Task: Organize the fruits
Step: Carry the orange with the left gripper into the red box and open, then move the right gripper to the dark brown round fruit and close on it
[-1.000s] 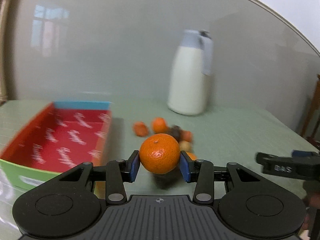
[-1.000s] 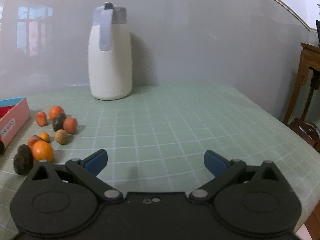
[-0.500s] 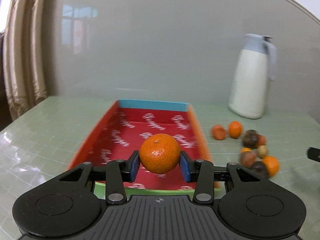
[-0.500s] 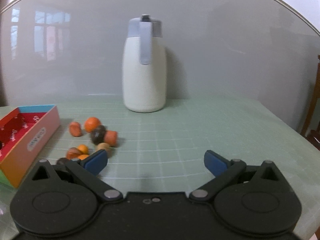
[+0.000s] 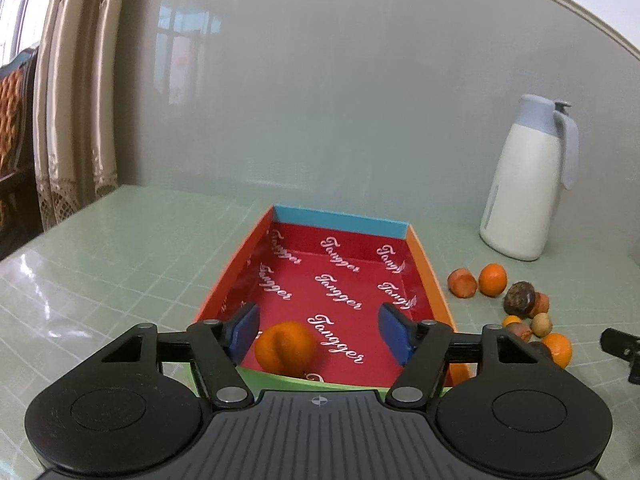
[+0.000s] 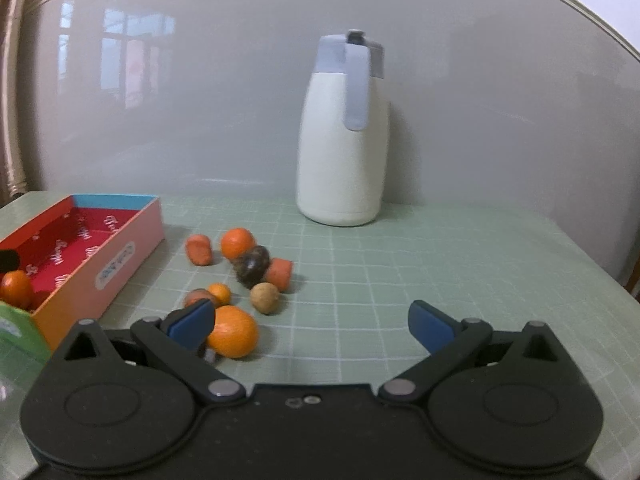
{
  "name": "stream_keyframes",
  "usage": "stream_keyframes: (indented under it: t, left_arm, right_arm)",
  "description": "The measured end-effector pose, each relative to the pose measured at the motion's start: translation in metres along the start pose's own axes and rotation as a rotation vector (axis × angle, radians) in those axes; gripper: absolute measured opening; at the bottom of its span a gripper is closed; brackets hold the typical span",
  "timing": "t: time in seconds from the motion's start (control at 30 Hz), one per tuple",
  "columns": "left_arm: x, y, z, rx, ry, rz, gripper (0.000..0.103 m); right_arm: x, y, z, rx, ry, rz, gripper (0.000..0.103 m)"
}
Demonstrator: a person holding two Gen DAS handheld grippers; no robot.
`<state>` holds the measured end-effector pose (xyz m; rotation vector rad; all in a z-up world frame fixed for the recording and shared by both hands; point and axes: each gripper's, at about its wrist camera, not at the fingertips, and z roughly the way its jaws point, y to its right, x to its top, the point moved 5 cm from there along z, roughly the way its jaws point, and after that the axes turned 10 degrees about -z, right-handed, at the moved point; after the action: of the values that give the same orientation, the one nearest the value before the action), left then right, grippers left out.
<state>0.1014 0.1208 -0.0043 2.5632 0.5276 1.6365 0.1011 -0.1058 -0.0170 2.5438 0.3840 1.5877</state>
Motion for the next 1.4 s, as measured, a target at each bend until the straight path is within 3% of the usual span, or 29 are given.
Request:
stream_keyframes:
  t: [0.57, 0.67, 0.73, 0.8, 0.9, 1.17, 1.23, 1.4]
  left_arm:
    - [0.003, -0.019, -0.031, 0.04, 0.019, 0.032, 0.074]
    - [0.0, -0.023, -0.03, 0.044, 0.002, 0.046, 0.074]
    - [-0.002, -0.027, -0.028, 0.051, -0.007, 0.053, 0.074]
    - [-0.002, -0.034, -0.028, 0.054, -0.011, 0.041, 0.074]
    - [-0.001, -0.043, -0.027, 0.063, -0.014, 0.026, 0.074]
    - [0.002, -0.072, -0.026, 0.085, -0.018, -0.016, 0.074]
    - [0.003, -0.079, -0.026, 0.084, -0.021, -0.038, 0.074]
    - [0.004, -0.086, -0.027, 0.085, -0.021, -0.052, 0.074]
  right_arm:
    - [-0.001, -0.052, -0.003, 0.135, -0.067, -0.03, 0.101]
    - [-0.001, -0.062, 0.0, 0.147, -0.081, -0.031, 0.092]
    - [-0.001, -0.069, 0.005, 0.153, -0.1, -0.033, 0.079]
    - [-0.003, -0.075, 0.011, 0.161, -0.121, -0.028, 0.076]
    - [-0.004, -0.084, 0.021, 0.158, -0.148, -0.03, 0.059]
    - [-0.007, -0.091, 0.044, 0.127, -0.203, -0.031, 0.052]
    - [-0.007, -0.092, 0.048, 0.12, -0.207, -0.041, 0.043]
    - [-0.006, -0.091, 0.05, 0.127, -0.204, -0.03, 0.041]
